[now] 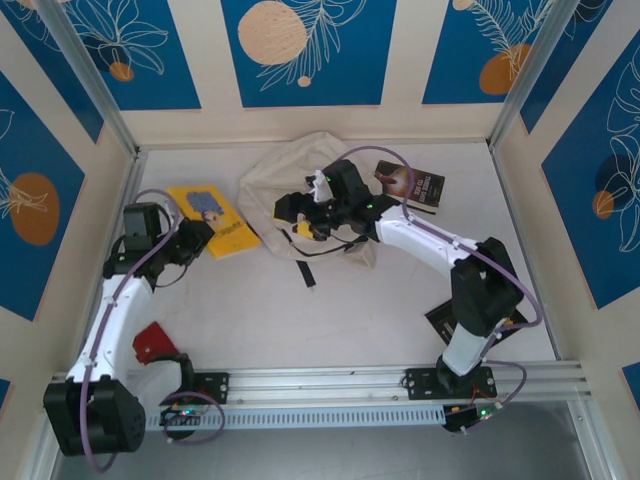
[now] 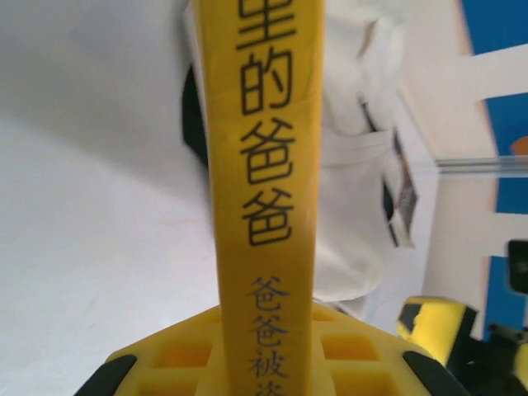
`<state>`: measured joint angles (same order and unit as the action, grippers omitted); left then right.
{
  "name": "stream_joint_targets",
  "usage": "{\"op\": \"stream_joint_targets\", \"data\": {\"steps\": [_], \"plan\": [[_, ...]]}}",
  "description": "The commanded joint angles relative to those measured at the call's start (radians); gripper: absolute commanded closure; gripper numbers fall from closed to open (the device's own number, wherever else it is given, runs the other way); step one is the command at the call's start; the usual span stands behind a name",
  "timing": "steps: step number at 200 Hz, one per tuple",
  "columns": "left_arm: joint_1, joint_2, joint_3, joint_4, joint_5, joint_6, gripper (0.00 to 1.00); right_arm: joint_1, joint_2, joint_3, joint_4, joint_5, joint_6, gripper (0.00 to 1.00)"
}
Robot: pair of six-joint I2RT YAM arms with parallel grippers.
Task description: Pack books, pencil case, and school supplies into a backpack
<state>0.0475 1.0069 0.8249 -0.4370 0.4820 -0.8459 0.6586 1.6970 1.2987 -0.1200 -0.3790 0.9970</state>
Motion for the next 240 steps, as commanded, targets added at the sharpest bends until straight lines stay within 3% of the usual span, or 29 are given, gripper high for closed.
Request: {"op": "stream_joint_targets", "data": {"steps": [1, 44, 119, 149, 185, 240], "plan": [[-0.022, -0.040, 0.043, 0.194, 0.020, -0.174, 0.91, -0.001, -0.048, -0.081, 0.227, -0.080, 0.185, 0.10], [-0.088, -0.021, 0.110, 0.355, -0.018, -0.287, 0.89, 0.016, 0.013, -0.099, 0.568, -0.199, 0.523, 0.02], [-0.178, 0.056, 0.166, 0.449, -0.115, -0.363, 0.89, 0.030, 0.156, 0.064, 0.666, -0.153, 0.718, 0.04], [-0.200, 0.051, 0.161, 0.460, -0.146, -0.377, 0.89, 0.034, 0.178, 0.076, 0.677, -0.124, 0.750, 0.11], [-0.212, 0.053, 0.135, 0.482, -0.168, -0.388, 0.89, 0.029, 0.199, 0.066, 0.768, -0.097, 0.826, 0.31], [-0.223, 0.073, 0.121, 0.540, -0.166, -0.411, 0.89, 0.024, 0.206, 0.077, 0.773, -0.088, 0.854, 0.47]]}}
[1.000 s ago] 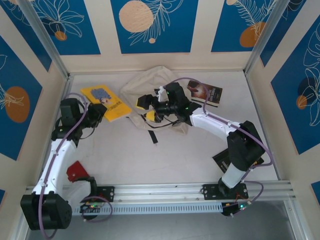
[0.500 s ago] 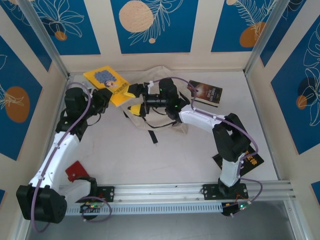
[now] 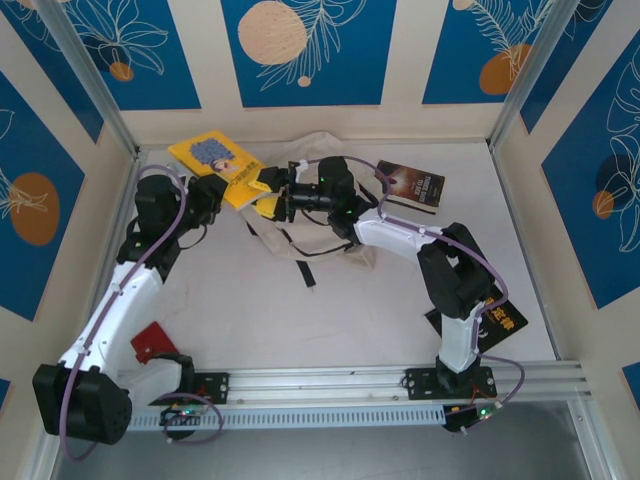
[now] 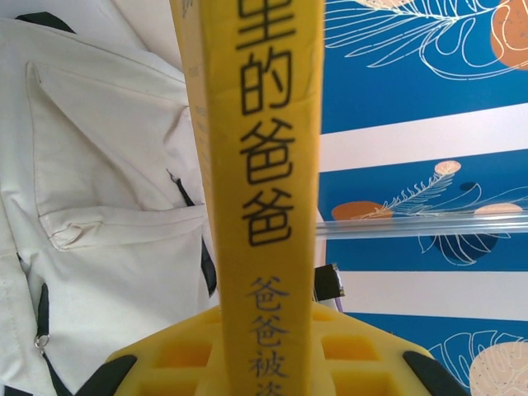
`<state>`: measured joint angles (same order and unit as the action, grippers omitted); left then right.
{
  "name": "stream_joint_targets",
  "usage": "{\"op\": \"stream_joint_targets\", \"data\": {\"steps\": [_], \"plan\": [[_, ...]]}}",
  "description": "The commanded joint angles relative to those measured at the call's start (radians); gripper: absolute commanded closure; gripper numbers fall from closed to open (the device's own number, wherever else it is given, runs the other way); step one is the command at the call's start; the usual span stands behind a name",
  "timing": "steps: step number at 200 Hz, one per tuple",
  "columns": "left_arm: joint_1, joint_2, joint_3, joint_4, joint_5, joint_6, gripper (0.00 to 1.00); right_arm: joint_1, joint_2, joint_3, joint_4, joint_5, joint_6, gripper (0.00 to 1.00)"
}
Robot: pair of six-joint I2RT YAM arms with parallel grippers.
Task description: Pack books, pencil case, and school supplies into a backpack
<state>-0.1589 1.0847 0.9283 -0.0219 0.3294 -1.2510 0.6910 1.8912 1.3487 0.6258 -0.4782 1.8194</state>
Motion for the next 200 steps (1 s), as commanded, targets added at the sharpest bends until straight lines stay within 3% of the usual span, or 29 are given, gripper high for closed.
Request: {"op": "stream_joint_targets", "data": {"steps": [1, 40, 73, 87, 107, 120, 141, 174, 200], "plan": [[-0.016, -0.005, 0.018, 0.125, -0.014, -0.007, 0.89, -0.008, 0.012, 0.027, 0.028, 0.012, 0.033, 0.48], [-0.039, -0.006, 0.029, 0.082, -0.041, 0.003, 0.88, -0.034, 0.031, 0.038, 0.046, 0.010, 0.075, 0.58], [-0.048, 0.000, 0.037, 0.024, -0.036, 0.012, 0.85, -0.062, -0.002, -0.001, 0.046, 0.034, 0.020, 0.81], [-0.052, -0.002, 0.048, -0.034, -0.034, 0.044, 0.75, -0.071, -0.033, -0.026, 0.003, 0.054, -0.041, 0.87], [-0.051, -0.014, 0.052, -0.128, -0.048, 0.112, 0.49, -0.089, -0.075, -0.040, -0.053, 0.080, -0.175, 0.95], [-0.052, -0.014, 0.068, -0.210, -0.063, 0.181, 0.32, -0.104, -0.108, -0.042, -0.122, 0.094, -0.277, 0.97], [-0.053, 0.000, 0.092, -0.322, -0.078, 0.279, 0.17, -0.141, -0.175, -0.078, -0.194, 0.120, -0.407, 0.98], [-0.072, 0.090, 0.148, -0.431, -0.050, 0.468, 0.07, -0.208, -0.338, -0.183, -0.344, 0.190, -0.631, 1.00], [-0.146, 0.189, 0.207, -0.483, -0.062, 0.599, 0.03, -0.275, -0.481, -0.240, -0.507, 0.246, -0.813, 1.00]]}}
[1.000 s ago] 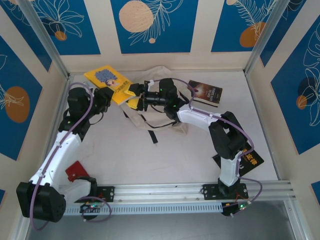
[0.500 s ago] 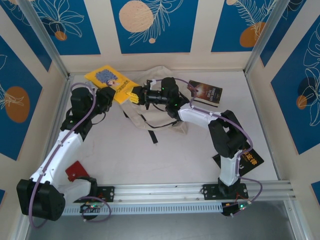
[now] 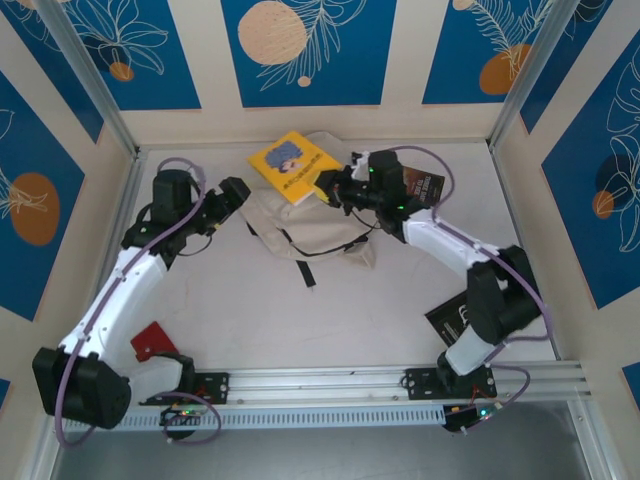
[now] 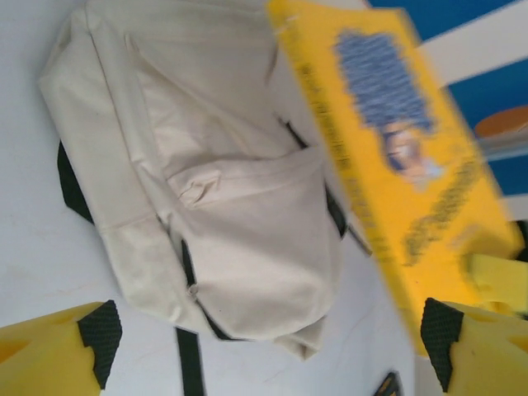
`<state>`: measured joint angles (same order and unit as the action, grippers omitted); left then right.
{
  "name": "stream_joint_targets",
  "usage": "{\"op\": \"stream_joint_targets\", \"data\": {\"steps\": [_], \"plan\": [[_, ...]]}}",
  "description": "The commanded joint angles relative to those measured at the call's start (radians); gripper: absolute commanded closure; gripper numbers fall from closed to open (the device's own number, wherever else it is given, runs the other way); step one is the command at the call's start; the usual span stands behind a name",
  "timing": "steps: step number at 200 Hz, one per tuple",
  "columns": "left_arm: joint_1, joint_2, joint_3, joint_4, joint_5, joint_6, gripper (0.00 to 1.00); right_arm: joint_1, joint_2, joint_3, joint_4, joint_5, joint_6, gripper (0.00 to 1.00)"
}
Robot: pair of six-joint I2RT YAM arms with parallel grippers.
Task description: Pack books, pencil case, and school supplies into a backpack
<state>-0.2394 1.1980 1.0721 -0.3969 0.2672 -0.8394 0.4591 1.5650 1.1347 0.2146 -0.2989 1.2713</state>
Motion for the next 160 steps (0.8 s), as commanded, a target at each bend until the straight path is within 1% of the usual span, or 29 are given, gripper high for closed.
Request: {"op": "stream_joint_targets", "data": {"steps": [1, 22, 38, 52, 71, 94, 118, 137, 160], "plan": [[-0.069, 0.082, 0.067, -0.110, -0.001, 0.194, 0.03, -0.046, -0.160, -0.028, -0.103, 0.070, -0.269, 1.00], [-0.133, 0.201, 0.162, -0.187, 0.035, 0.269, 0.01, -0.108, -0.262, -0.062, -0.246, 0.127, -0.370, 1.00], [-0.195, 0.291, 0.244, -0.233, 0.035, 0.322, 0.01, -0.166, -0.336, -0.089, -0.338, 0.153, -0.408, 1.00], [-0.251, 0.361, 0.306, -0.255, 0.008, 0.353, 0.01, -0.223, -0.390, -0.119, -0.397, 0.169, -0.426, 1.00], [-0.329, 0.453, 0.412, -0.308, -0.044, 0.429, 0.04, -0.293, -0.457, -0.135, -0.500, 0.206, -0.451, 1.00], [-0.411, 0.582, 0.535, -0.359, -0.090, 0.524, 0.11, -0.373, -0.506, -0.140, -0.621, 0.220, -0.460, 1.00], [-0.456, 0.753, 0.719, -0.448, -0.063, 0.581, 0.21, -0.444, -0.546, -0.160, -0.692, 0.208, -0.469, 1.00], [-0.482, 0.881, 0.874, -0.510, -0.088, 0.598, 0.23, -0.479, -0.573, -0.177, -0.721, 0.196, -0.475, 1.00], [-0.501, 1.015, 1.036, -0.546, -0.120, 0.609, 0.24, -0.501, -0.607, -0.206, -0.724, 0.195, -0.474, 1.00]]}}
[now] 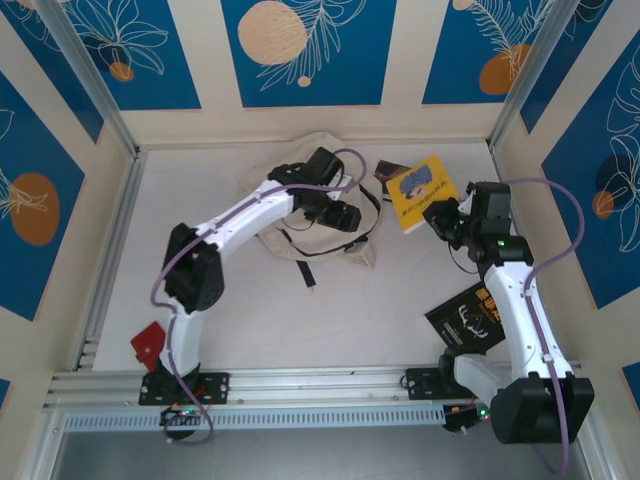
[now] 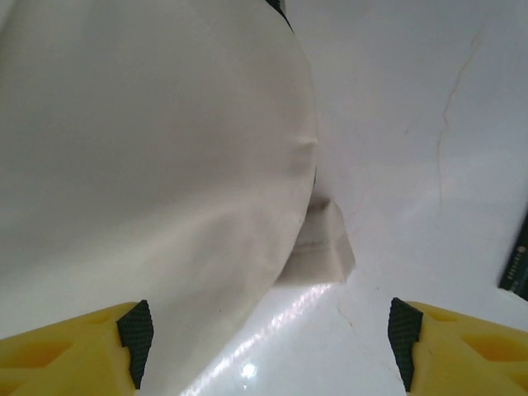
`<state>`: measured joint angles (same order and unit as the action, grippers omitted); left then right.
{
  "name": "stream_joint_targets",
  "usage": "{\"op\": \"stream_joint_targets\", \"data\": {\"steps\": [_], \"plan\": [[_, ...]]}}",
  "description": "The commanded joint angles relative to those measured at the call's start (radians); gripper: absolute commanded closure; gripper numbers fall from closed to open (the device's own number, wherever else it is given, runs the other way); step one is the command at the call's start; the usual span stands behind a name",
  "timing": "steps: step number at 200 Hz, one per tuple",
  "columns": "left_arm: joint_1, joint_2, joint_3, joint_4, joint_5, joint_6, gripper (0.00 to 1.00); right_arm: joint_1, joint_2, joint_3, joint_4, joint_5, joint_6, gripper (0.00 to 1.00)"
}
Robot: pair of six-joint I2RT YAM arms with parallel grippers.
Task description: Pack books, pencil case, and school supplies into a backpack
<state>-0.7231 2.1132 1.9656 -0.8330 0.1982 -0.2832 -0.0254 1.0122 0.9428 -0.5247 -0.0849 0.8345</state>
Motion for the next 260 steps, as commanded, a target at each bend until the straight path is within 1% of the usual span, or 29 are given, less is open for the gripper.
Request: {"op": "stream_joint_targets", "data": {"steps": [1, 15, 31, 51, 65, 86, 106, 114, 123, 152, 161, 171, 197, 211, 221, 228, 246, 260], "plan": [[-0.018, 0.107, 0.149, -0.112, -0.054, 0.053, 0.24, -0.017, -0.055, -0.015, 0.015, -0.021, -0.037, 1.00], [-0.026, 0.184, 0.247, -0.139, -0.089, 0.050, 0.23, -0.024, -0.064, -0.025, 0.015, -0.023, -0.035, 1.00], [-0.029, 0.259, 0.330, -0.169, -0.161, 0.023, 0.20, -0.029, -0.062, -0.030, 0.018, -0.034, -0.034, 1.00], [-0.030, 0.326, 0.398, -0.202, -0.245, -0.021, 0.13, -0.031, -0.061, -0.033, 0.019, -0.034, -0.030, 1.00], [-0.029, 0.350, 0.407, -0.203, -0.253, -0.044, 0.11, -0.031, -0.061, -0.035, 0.022, -0.027, -0.025, 1.00], [-0.030, 0.371, 0.405, -0.206, -0.246, -0.066, 0.12, -0.031, -0.057, -0.036, 0.029, -0.030, -0.019, 1.00], [-0.030, 0.374, 0.401, -0.227, -0.256, -0.073, 0.24, -0.031, -0.053, -0.038, 0.036, -0.035, -0.011, 1.00], [-0.030, 0.371, 0.397, -0.233, -0.260, -0.074, 0.30, -0.030, -0.052, -0.041, 0.041, -0.035, -0.006, 1.00], [-0.030, 0.360, 0.390, -0.233, -0.265, -0.074, 0.40, -0.029, -0.051, -0.045, 0.046, -0.035, 0.000, 1.00], [-0.027, 0.294, 0.350, -0.213, -0.264, -0.076, 0.62, -0.020, -0.050, -0.053, 0.054, -0.036, 0.007, 1.00], [-0.026, 0.267, 0.333, -0.198, -0.257, -0.074, 0.65, -0.016, -0.048, -0.053, 0.054, -0.036, 0.007, 1.00], [-0.026, 0.238, 0.313, -0.183, -0.253, -0.073, 0.66, -0.013, -0.047, -0.054, 0.054, -0.036, 0.007, 1.00], [-0.019, 0.180, 0.283, -0.169, -0.249, -0.070, 0.73, -0.009, -0.045, -0.054, 0.051, -0.037, 0.005, 1.00], [-0.016, 0.150, 0.265, -0.155, -0.241, -0.064, 0.79, -0.005, -0.045, -0.055, 0.048, -0.035, 0.003, 1.00], [-0.013, 0.131, 0.253, -0.147, -0.234, -0.060, 0.88, -0.005, -0.047, -0.056, 0.045, -0.033, 0.002, 1.00], [-0.011, 0.119, 0.247, -0.144, -0.238, -0.057, 0.92, -0.004, -0.047, -0.055, 0.044, -0.032, 0.002, 1.00], [-0.008, 0.081, 0.233, -0.134, -0.269, -0.057, 1.00, -0.001, -0.049, -0.057, 0.038, -0.032, 0.002, 1.00], [-0.005, 0.039, 0.214, -0.109, -0.296, -0.057, 1.00, 0.004, -0.053, -0.059, 0.031, -0.033, -0.004, 1.00]]}}
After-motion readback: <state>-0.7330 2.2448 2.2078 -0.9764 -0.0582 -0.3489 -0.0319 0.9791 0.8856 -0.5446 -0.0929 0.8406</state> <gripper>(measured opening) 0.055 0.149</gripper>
